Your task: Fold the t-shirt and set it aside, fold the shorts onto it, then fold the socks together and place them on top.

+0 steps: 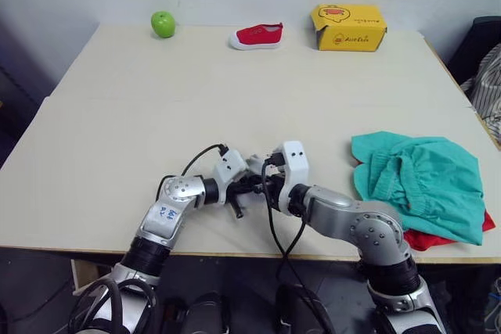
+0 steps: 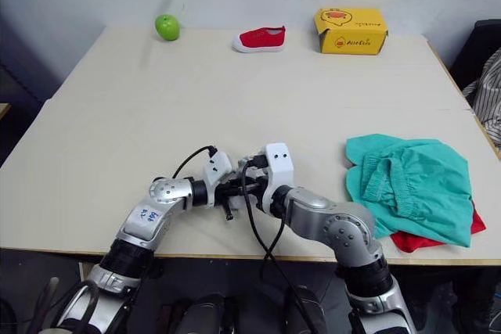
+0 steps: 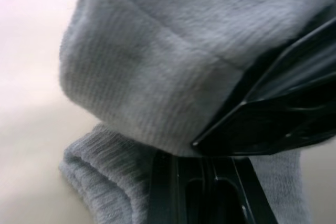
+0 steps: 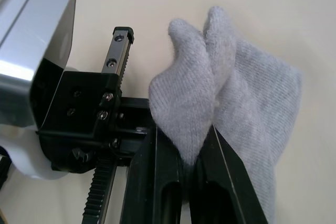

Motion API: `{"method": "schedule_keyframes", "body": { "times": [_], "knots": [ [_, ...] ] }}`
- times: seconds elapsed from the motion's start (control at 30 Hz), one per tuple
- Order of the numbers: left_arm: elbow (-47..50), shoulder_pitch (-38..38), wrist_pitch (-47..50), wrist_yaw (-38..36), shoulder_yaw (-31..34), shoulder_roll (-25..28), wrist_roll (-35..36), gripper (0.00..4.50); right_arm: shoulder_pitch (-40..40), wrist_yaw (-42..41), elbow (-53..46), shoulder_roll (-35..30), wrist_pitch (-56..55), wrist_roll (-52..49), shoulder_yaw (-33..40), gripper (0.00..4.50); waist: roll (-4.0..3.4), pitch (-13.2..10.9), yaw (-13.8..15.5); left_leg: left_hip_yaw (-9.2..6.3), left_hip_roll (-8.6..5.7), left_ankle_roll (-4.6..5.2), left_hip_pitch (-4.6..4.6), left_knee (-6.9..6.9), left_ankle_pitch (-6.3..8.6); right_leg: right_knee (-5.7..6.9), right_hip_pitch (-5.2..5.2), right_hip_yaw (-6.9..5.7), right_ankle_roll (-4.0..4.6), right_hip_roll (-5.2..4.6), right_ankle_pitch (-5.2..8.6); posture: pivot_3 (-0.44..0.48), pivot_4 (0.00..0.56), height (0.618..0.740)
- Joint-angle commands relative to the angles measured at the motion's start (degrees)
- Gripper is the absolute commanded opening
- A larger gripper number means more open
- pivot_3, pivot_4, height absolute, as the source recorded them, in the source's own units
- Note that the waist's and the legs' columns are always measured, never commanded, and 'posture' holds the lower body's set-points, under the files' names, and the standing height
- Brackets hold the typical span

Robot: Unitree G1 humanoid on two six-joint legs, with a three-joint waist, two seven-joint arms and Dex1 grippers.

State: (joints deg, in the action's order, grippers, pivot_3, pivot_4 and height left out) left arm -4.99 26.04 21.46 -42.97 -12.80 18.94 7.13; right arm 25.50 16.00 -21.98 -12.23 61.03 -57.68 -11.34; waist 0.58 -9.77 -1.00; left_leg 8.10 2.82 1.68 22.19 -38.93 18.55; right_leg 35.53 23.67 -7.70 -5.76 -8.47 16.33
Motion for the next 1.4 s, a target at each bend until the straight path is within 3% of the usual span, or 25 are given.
{"method": "schedule_keyframes", "body": {
  "times": [0.03,0.43,0.8,0.93,1.0,1.1,1.2,1.4],
  "knots": [
    [-0.12,-2.33,-0.45,-0.64,0.43,1.53,-0.19,0.0,0.25,-3.47,1.71,1.31,0.08,3.97,-2.0,0.03,0.0,0.0,-0.48,0.0,0.0,0.0,0.0,0.01,0.0,0.0,0.0,-0.01,0.0,0.0,0.0,0.0,0.15,0.74],
    [4.39,-4.28,-2.58,-8.85,7.38,7.83,7.86,0.0,-1.2,-13.13,2.44,-0.14,-0.44,16.25,-4.38,0.03,-0.1,-0.07,-0.71,0.21,-0.01,-0.36,0.06,0.26,-0.17,0.0,0.23,-0.05,0.05,0.01,0.03,0.0,0.15,0.74],
    [2.71,-8.34,-0.03,-4.24,7.07,8.28,5.63,0.0,-0.19,-25.38,3.28,0.47,-6.49,23.93,-7.76,0.03,-0.1,-0.07,-0.78,0.29,-0.04,-0.38,-0.06,0.54,-0.18,-0.16,0.23,-0.08,-0.01,0.01,-0.01,0.0,0.15,0.74],
    [3.17,-8.82,0.23,-3.15,7.39,8.14,5.85,0.0,-0.45,-33.22,1.89,-0.21,-5.78,19.81,-4.66,1.13,-0.1,-0.07,-0.78,0.29,-0.03,-0.45,-0.12,0.68,-0.26,-0.18,0.23,-0.08,-0.01,0.04,-0.01,0.0,0.15,0.74],
    [3.38,-9.21,0.26,-2.8,8.51,7.83,6.94,0.0,0.14,-38.57,1.92,-3.53,-5.61,19.25,-4.21,1.75,-0.1,-0.07,-0.71,0.29,-0.04,-0.45,-0.12,0.69,-0.26,-0.19,0.23,-0.08,-0.01,0.04,-0.01,0.0,0.15,0.74],
    [5.57,-9.99,1.92,-4.11,13.4,6.59,13.76,0.0,1.09,-46.79,2.65,-7.32,-4.42,16.52,-3.84,2.77,-0.07,-0.09,-0.76,0.31,-0.07,-0.4,-0.11,0.68,-0.25,-0.23,0.23,-0.08,0.0,0.0,-0.02,0.0,0.15,0.74],
    [7.8,-12.03,3.35,-5.18,15.98,9.5,15.48,0.0,1.05,-55.16,3.28,-10.5,-7.16,16.27,-4.68,3.78,-0.05,-0.14,-0.79,0.3,-0.02,-0.43,-0.1,0.74,-0.26,-0.29,0.25,-0.09,0.0,0.02,-0.02,0.0,0.15,0.74],
    [10.39,-15.51,4.53,-5.26,21.3,13.77,18.15,0.0,-0.4,-66.85,6.33,-15.23,-14.43,17.75,-2.49,3.78,-0.04,-0.24,-0.56,0.32,-0.09,-0.45,-0.04,0.83,-0.26,-0.42,0.3,-0.29,-0.01,0.02,-0.02,0.0,0.15,0.74]
  ]
}}
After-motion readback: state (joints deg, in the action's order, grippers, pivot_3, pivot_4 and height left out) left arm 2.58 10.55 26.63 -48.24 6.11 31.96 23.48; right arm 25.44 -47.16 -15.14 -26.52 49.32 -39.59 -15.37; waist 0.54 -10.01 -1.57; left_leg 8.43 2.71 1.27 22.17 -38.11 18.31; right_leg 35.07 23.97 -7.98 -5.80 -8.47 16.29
